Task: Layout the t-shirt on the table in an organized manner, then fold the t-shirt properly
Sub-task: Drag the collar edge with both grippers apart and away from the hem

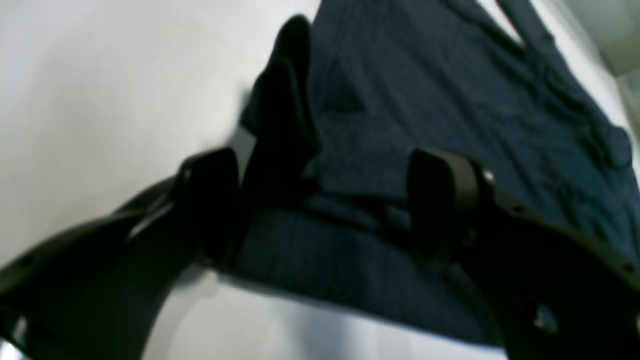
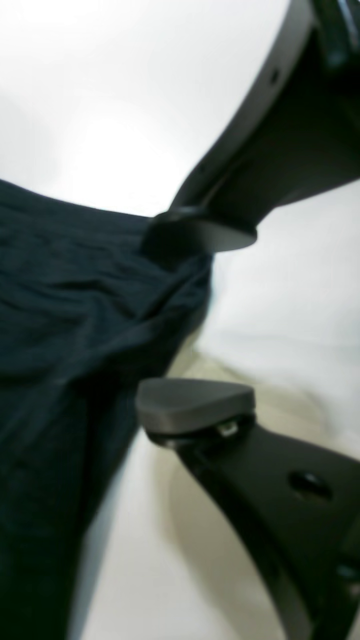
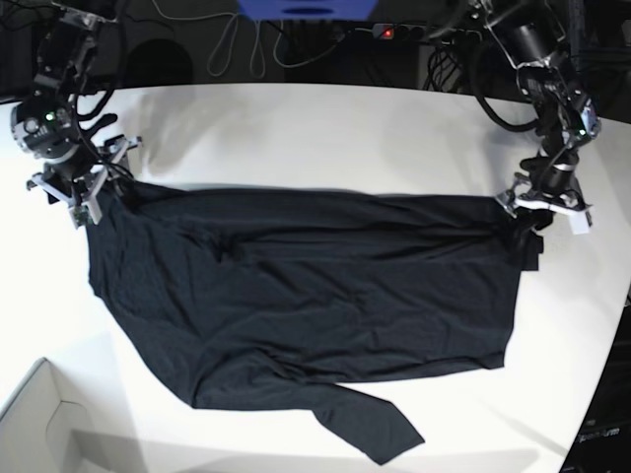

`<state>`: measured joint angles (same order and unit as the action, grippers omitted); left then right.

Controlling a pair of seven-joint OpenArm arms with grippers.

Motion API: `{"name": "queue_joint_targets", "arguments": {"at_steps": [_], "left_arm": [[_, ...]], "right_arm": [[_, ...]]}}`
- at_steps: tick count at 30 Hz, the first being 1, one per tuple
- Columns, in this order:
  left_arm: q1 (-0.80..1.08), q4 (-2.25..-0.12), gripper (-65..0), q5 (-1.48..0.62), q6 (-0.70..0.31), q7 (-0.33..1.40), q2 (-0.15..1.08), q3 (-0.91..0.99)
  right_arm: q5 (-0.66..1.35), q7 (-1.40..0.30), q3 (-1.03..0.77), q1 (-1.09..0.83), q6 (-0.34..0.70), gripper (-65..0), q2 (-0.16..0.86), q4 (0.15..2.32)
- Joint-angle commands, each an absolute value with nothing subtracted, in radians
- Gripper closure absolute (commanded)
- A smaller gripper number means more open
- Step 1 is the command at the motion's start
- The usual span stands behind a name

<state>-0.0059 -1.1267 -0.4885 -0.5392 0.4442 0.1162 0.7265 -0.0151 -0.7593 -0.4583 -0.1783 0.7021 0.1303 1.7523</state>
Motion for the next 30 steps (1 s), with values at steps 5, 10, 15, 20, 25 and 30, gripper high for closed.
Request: {"name": "queue_joint_targets", "arguments": {"at_steps": [5,10,15,20,25,30], "left_arm": [[-0.013,-1.106,-39.9,-0.455,-0.522,0.513,0.116,0.717],[-0.013,-1.106,-14.4,-0.45,-0.515,0.513,0.116,0.717],[-0.015,-1.095,0.0,-0.449,-0.513,0.513,0.124,0.717],[-0.013,-1.106,-0.1,-0.455,-0.518,0.513,0.147,0.723],[-0.005,-1.15,-0.1,-0.456,-0.524,0.561,0.191,0.728],[0.001,-1.176,-0.1,-0.456,-0.524,0.591,0.205,0.806]], "right_arm": [[-0.002,-0.739,-0.464,-0.17,0.698,-38.5,0.145,1.77],[-0.002,-0.739,-0.464,-0.17,0.698,-38.5,0.147,1.771],[-0.002,-0.736,-0.466,-0.183,0.698,-38.5,0.147,1.799],[-0.002,-0.739,-0.506,-0.183,0.698,-38.6,0.14,1.874],[-0.002,-0.74,-0.552,-0.186,0.698,-38.7,0.133,1.891],[-0.001,-0.736,-0.535,-0.26,0.698,-38.7,0.122,1.89]]}}
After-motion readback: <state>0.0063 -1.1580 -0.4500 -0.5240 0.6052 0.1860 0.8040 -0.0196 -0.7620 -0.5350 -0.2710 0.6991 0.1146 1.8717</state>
